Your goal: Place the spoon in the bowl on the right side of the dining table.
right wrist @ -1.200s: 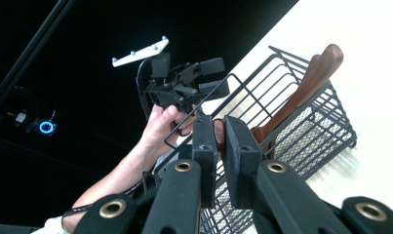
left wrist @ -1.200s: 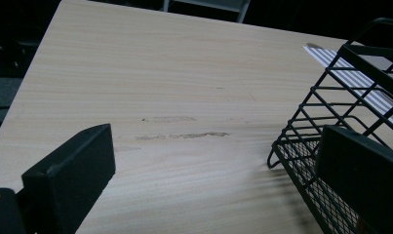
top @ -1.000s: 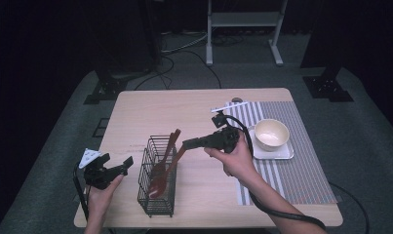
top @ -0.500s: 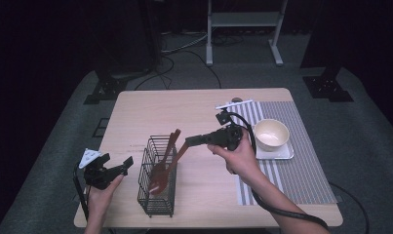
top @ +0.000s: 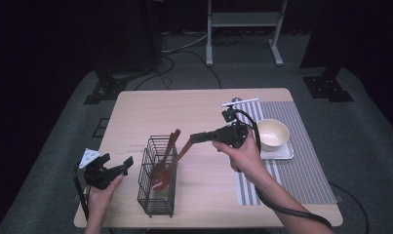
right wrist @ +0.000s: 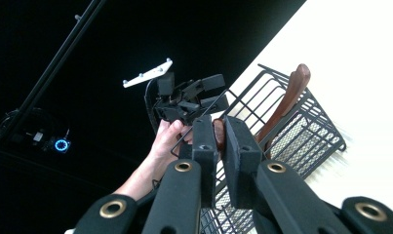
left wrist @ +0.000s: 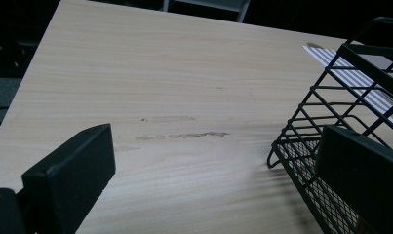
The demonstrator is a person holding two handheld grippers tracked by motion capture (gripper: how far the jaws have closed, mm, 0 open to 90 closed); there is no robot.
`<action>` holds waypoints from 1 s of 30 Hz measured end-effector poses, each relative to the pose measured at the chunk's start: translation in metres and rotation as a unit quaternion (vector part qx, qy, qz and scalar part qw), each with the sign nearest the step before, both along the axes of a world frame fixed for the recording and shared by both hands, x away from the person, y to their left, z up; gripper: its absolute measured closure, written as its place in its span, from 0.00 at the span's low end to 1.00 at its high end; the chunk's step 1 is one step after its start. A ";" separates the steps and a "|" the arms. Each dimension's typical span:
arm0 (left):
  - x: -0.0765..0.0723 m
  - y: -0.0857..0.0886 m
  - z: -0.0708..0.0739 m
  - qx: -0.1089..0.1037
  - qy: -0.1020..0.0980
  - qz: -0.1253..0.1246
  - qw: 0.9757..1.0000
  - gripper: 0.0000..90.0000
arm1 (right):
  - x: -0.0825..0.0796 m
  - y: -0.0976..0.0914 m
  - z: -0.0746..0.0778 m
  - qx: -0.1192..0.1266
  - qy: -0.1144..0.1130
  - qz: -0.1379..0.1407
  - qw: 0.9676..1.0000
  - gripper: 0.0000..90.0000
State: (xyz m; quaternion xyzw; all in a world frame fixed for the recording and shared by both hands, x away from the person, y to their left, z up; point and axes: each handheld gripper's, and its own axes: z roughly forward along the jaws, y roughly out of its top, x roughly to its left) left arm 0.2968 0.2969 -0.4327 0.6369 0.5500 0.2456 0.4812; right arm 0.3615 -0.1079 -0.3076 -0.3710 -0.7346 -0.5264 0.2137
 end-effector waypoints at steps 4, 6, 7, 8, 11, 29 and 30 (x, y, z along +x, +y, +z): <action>0.000 0.000 0.000 0.000 0.000 0.000 1.000 0.00 | 0.001 -0.002 0.001 0.001 -0.001 -0.002 1.000 0.93; 0.000 0.000 0.000 0.000 0.000 0.000 1.000 0.00 | 0.001 -0.006 0.001 0.003 0.002 -0.004 1.000 0.93; 0.000 0.000 0.000 0.000 0.000 0.000 1.000 0.00 | 0.002 -0.007 0.001 0.004 0.001 -0.005 1.000 0.93; 0.000 0.000 0.000 0.001 0.000 0.000 1.000 0.00 | 0.002 -0.008 0.001 0.005 0.003 -0.006 1.000 0.93; 0.000 0.000 0.000 0.002 0.000 -0.001 1.000 0.00 | 0.002 -0.011 0.001 0.005 0.005 -0.009 1.000 0.93; 0.000 0.000 -0.001 0.003 0.000 0.000 1.000 0.00 | 0.008 -0.033 0.000 0.008 0.013 -0.028 0.999 0.93; 0.000 0.000 -0.001 0.003 0.000 0.000 1.000 0.00 | 0.008 -0.034 0.000 0.007 0.014 -0.029 0.999 0.93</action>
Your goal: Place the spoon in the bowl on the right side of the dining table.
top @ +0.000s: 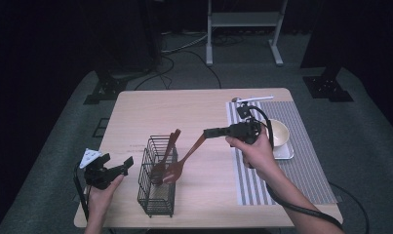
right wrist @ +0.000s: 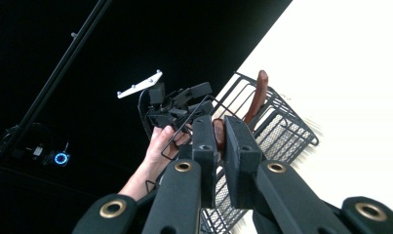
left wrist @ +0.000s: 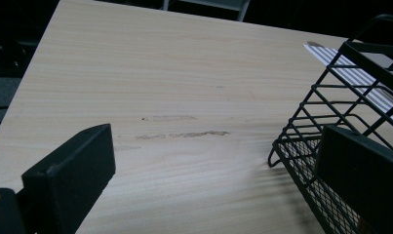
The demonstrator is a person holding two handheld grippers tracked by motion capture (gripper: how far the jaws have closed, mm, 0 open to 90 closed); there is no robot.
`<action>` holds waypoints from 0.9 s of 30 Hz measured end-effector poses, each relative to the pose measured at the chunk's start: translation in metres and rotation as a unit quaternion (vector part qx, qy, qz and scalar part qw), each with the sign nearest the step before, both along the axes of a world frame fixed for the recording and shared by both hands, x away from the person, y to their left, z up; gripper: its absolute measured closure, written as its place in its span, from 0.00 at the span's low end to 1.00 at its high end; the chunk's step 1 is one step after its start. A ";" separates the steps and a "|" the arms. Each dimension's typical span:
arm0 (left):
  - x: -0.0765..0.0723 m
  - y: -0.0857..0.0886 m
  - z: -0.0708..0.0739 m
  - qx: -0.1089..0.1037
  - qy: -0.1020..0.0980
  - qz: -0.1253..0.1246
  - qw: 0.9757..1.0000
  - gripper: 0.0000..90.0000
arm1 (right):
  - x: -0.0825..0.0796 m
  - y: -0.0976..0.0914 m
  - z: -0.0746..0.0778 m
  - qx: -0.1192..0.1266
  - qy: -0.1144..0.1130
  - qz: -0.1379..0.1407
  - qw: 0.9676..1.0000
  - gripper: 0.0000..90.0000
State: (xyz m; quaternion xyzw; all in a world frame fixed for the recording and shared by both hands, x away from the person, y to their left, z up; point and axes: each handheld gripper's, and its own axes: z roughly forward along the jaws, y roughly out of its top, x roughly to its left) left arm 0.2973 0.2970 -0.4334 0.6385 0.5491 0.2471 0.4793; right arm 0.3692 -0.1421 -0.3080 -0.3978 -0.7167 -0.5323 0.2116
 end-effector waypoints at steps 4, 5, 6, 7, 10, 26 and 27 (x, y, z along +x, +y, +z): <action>0.000 0.000 0.000 0.000 0.000 0.000 1.000 0.00 | 0.001 -0.004 0.000 0.001 0.001 -0.004 1.000 0.93; 0.000 0.000 0.000 0.000 0.000 0.000 1.000 0.00 | 0.001 -0.005 0.000 0.002 0.002 -0.006 1.000 0.93; 0.000 0.000 0.000 0.000 0.000 0.000 1.000 0.00 | 0.001 -0.007 0.000 0.002 0.002 -0.008 1.000 0.93; 0.000 0.000 0.000 0.001 0.000 0.000 1.000 0.00 | 0.001 -0.008 0.000 0.002 0.001 -0.009 1.000 0.93; 0.000 0.000 0.000 0.001 0.000 0.000 1.000 0.00 | 0.002 -0.011 0.000 0.003 0.004 -0.012 1.000 0.93; 0.000 0.000 0.000 0.001 -0.001 0.001 1.000 0.00 | 0.006 -0.027 -0.003 0.003 0.007 -0.029 1.000 0.93; 0.000 0.000 0.000 0.001 -0.001 0.001 1.000 0.00 | 0.006 -0.028 -0.003 0.003 0.008 -0.030 1.000 0.93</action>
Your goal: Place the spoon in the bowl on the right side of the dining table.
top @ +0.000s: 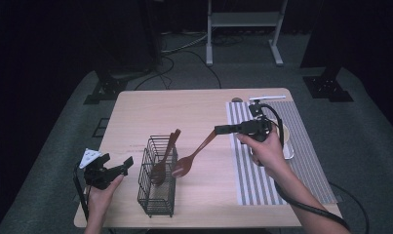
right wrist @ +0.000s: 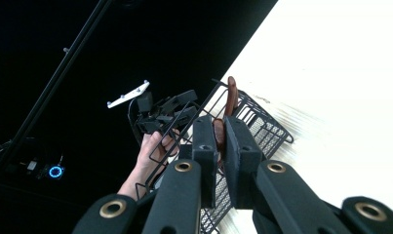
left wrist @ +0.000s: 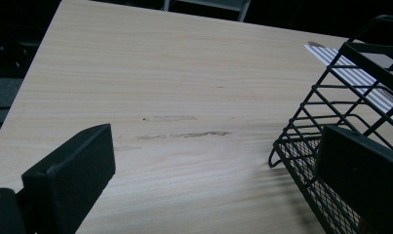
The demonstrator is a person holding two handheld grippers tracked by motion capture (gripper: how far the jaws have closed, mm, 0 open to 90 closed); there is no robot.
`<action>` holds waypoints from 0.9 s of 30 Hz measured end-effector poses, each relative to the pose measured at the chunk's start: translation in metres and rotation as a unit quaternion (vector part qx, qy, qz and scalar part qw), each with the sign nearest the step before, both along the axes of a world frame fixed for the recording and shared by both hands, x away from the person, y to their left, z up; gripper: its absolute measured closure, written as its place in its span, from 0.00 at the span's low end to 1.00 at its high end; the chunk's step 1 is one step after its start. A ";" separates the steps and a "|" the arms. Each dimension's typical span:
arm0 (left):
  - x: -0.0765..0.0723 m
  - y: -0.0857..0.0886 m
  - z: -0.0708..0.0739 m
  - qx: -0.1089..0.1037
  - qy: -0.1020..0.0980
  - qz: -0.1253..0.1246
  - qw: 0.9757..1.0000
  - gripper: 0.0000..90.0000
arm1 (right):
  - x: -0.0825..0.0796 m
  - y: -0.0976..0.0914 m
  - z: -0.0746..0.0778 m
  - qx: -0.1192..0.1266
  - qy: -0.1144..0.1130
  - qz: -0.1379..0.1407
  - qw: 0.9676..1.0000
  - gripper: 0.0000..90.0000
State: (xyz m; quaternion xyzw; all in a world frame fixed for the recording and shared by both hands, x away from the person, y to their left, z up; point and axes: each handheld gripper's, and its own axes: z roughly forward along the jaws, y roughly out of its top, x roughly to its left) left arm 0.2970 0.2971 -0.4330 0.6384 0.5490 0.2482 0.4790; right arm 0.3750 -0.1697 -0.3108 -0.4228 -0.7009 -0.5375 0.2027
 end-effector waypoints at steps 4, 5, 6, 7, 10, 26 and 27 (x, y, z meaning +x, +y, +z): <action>0.000 0.000 0.000 0.000 0.000 0.000 1.000 0.00 | 0.001 -0.004 0.000 -0.002 -0.001 -0.004 1.000 0.93; 0.000 0.000 0.000 0.000 0.000 0.000 1.000 0.00 | 0.001 -0.005 0.000 -0.003 0.000 -0.005 1.000 0.93; 0.000 0.000 0.000 0.000 0.000 0.000 1.000 0.00 | 0.001 -0.005 0.000 -0.003 0.000 -0.005 1.000 0.93; 0.000 0.000 0.000 0.001 0.001 0.000 1.000 0.00 | 0.001 -0.005 -0.001 -0.003 0.001 -0.006 1.000 0.93; 0.000 0.000 0.000 0.001 0.000 0.000 1.000 0.00 | 0.003 -0.009 -0.002 -0.004 0.003 -0.012 1.000 0.93; 0.000 0.000 0.000 0.002 0.001 0.001 1.000 0.00 | 0.008 -0.026 -0.011 -0.004 0.013 -0.034 0.999 0.93; 0.000 0.000 0.000 0.002 0.001 0.001 1.000 0.00 | 0.008 -0.026 -0.011 -0.004 0.013 -0.034 0.999 0.93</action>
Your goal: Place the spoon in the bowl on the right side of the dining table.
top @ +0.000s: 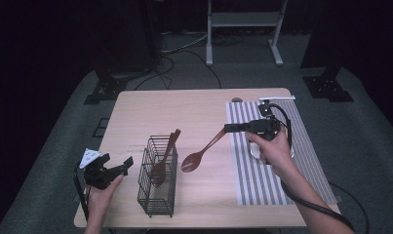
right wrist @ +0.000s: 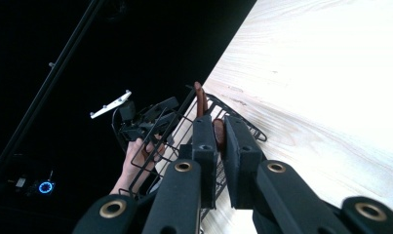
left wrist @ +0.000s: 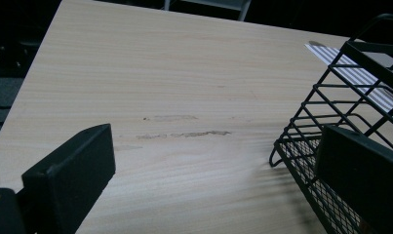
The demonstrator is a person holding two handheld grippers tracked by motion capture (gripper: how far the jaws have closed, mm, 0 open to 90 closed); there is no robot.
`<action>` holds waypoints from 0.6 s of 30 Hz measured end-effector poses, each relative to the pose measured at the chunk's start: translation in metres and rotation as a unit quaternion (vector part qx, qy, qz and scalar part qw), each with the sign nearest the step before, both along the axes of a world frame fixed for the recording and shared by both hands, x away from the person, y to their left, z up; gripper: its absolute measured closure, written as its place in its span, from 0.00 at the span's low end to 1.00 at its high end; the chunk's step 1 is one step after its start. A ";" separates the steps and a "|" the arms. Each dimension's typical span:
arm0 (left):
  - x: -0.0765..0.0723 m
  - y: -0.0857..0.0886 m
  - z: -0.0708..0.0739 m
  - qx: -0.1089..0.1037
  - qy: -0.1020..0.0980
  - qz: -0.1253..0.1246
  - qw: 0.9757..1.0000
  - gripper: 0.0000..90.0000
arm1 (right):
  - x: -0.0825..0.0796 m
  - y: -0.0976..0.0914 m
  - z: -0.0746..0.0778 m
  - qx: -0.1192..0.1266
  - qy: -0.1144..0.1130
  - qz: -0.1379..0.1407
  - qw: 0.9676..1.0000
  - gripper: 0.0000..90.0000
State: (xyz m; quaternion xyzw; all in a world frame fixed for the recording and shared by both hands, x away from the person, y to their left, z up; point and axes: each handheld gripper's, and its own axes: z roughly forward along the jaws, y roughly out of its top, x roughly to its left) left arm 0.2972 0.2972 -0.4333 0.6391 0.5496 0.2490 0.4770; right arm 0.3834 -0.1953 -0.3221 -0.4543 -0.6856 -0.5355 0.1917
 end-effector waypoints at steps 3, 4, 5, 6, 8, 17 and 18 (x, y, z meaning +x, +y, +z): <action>0.000 0.000 0.000 -0.001 -0.001 0.000 1.000 0.00 | 0.001 -0.004 -0.001 0.000 0.003 -0.004 1.000 0.93; 0.000 0.000 0.000 -0.002 0.000 0.000 1.000 0.00 | 0.002 -0.005 -0.002 0.000 0.001 -0.006 1.000 0.93; 0.000 0.000 0.000 -0.001 0.000 0.000 1.000 0.00 | 0.002 -0.006 -0.002 -0.001 0.003 -0.006 1.000 0.93; 0.000 0.000 0.000 -0.001 0.000 0.000 1.000 0.00 | 0.003 -0.007 -0.002 -0.001 0.003 -0.008 1.000 0.93; 0.000 0.000 0.000 -0.001 0.000 0.000 1.000 0.00 | 0.003 -0.008 -0.002 -0.001 0.003 -0.010 1.000 0.93; 0.000 0.000 0.000 0.000 0.001 -0.001 1.000 0.00 | 0.007 -0.022 -0.008 -0.003 0.008 -0.029 1.000 0.93; 0.000 0.000 0.000 0.000 0.000 -0.001 1.000 0.00 | 0.007 -0.023 -0.008 -0.003 0.008 -0.031 0.999 0.93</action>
